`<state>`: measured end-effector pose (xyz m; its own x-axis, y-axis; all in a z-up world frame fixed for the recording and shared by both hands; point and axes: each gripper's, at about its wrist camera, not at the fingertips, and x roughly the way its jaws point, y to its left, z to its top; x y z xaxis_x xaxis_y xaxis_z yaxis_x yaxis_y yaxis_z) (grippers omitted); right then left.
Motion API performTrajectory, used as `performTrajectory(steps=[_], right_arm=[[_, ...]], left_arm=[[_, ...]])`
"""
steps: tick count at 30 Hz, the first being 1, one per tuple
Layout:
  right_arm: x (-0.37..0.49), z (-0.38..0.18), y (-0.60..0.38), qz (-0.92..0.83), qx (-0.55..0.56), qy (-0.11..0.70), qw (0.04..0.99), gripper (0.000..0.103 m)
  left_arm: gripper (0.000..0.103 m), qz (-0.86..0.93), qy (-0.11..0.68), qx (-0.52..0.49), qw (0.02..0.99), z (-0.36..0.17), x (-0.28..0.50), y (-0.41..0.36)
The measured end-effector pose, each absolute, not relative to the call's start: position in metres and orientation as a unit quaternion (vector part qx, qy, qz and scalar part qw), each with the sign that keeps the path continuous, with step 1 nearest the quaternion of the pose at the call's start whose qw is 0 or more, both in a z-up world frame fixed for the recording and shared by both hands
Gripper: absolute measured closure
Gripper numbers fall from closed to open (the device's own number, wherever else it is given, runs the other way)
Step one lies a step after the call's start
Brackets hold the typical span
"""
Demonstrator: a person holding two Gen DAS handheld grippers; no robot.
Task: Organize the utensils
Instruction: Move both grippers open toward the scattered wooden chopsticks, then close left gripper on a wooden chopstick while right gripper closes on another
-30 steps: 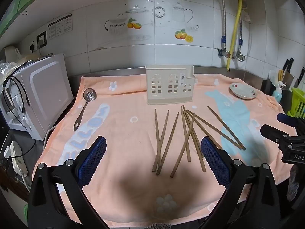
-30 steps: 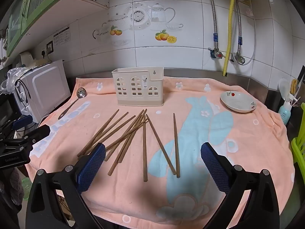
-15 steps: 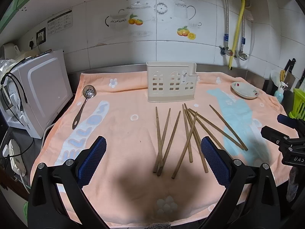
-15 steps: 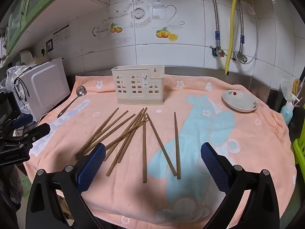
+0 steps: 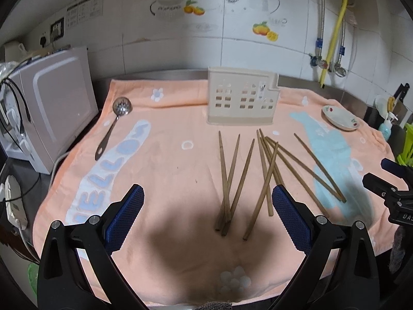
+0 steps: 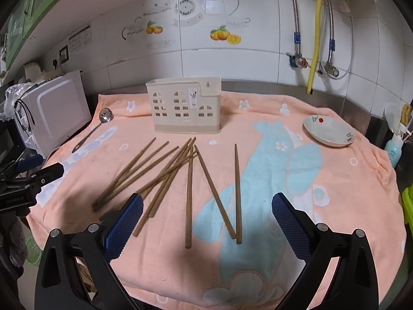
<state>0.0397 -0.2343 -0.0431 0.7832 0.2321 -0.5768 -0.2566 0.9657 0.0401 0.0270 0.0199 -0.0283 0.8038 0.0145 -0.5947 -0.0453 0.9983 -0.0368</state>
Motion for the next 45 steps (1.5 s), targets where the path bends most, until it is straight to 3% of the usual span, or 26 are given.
performTrajectory(steps=[9,15,20,26,45], right_arm=[[0.055,-0.06,-0.238,0.131,-0.01,0.321,0.938,0.007],[0.066,-0.069,-0.24,0.129,-0.008,0.329,0.935,0.007],[0.077,-0.076,-0.243,0.125,-0.005,0.337,0.933,0.008],[0.088,-0.084,-0.242,0.124,-0.001,0.348,0.929,0.009],[0.111,-0.102,-0.236,0.126,0.007,0.374,0.919,0.02]], left_arm=[[0.007,-0.002,0.343,-0.031,0.939,-0.049,0.045,0.014],[0.026,-0.013,0.357,-0.035,0.934,-0.06,0.064,0.006],[0.049,-0.021,0.371,-0.032,0.928,-0.069,0.081,0.001],[0.067,-0.034,0.388,-0.036,0.92,-0.08,0.099,-0.002],[0.09,-0.05,0.419,-0.063,0.904,-0.104,0.129,0.009]])
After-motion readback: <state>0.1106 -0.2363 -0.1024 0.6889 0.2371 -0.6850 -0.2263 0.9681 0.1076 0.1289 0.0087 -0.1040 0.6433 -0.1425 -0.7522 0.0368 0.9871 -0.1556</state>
